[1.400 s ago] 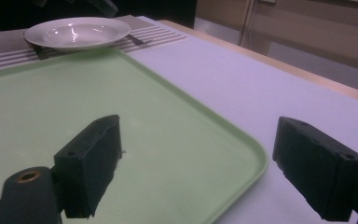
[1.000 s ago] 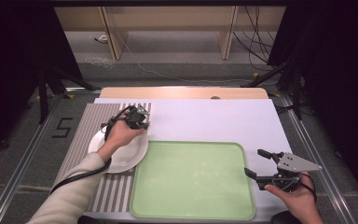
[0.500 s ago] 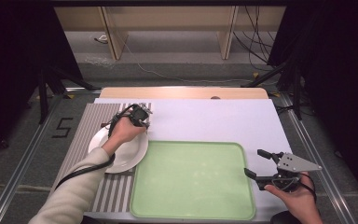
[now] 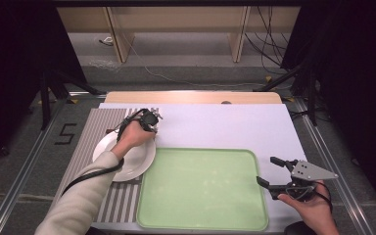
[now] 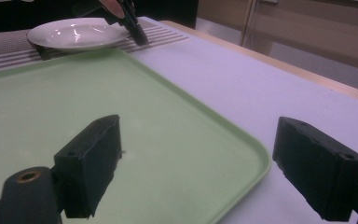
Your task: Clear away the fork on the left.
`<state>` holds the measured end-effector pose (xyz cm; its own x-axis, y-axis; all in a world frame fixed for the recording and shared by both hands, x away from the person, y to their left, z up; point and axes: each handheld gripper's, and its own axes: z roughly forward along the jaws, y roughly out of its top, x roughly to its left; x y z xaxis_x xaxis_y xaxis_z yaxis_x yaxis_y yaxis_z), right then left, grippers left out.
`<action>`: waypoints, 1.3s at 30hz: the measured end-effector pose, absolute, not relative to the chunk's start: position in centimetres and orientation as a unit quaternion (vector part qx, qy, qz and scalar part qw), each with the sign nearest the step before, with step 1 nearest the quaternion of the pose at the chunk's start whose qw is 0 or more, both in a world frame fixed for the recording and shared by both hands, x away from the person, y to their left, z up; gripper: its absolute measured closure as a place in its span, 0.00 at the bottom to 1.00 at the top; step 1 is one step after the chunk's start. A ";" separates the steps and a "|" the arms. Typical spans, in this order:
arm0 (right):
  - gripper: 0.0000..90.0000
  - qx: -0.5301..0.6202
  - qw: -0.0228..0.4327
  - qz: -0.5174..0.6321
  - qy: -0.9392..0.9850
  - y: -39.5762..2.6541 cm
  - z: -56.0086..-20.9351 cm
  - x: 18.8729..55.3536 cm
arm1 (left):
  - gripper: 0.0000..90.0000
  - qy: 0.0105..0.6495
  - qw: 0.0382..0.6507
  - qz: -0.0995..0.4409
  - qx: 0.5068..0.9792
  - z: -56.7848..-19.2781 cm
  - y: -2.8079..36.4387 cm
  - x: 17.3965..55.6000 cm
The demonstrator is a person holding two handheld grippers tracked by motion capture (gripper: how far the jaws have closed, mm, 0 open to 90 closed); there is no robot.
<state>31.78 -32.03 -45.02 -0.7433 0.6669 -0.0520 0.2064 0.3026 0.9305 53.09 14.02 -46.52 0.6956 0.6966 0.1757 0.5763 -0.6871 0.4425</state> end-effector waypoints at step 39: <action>0.18 0.281 0.218 0.519 0.777 -31.9 -45.1 31.9 | 1.00 0.323 0.115 0.140 0.929 -45.9 12.8 54.1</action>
<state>31.85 -31.90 -45.07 -0.7475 0.6626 -0.0480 0.2098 0.3039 0.9293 54.12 12.77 -45.90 0.7526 0.6318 0.1855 0.5674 -0.7652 0.3041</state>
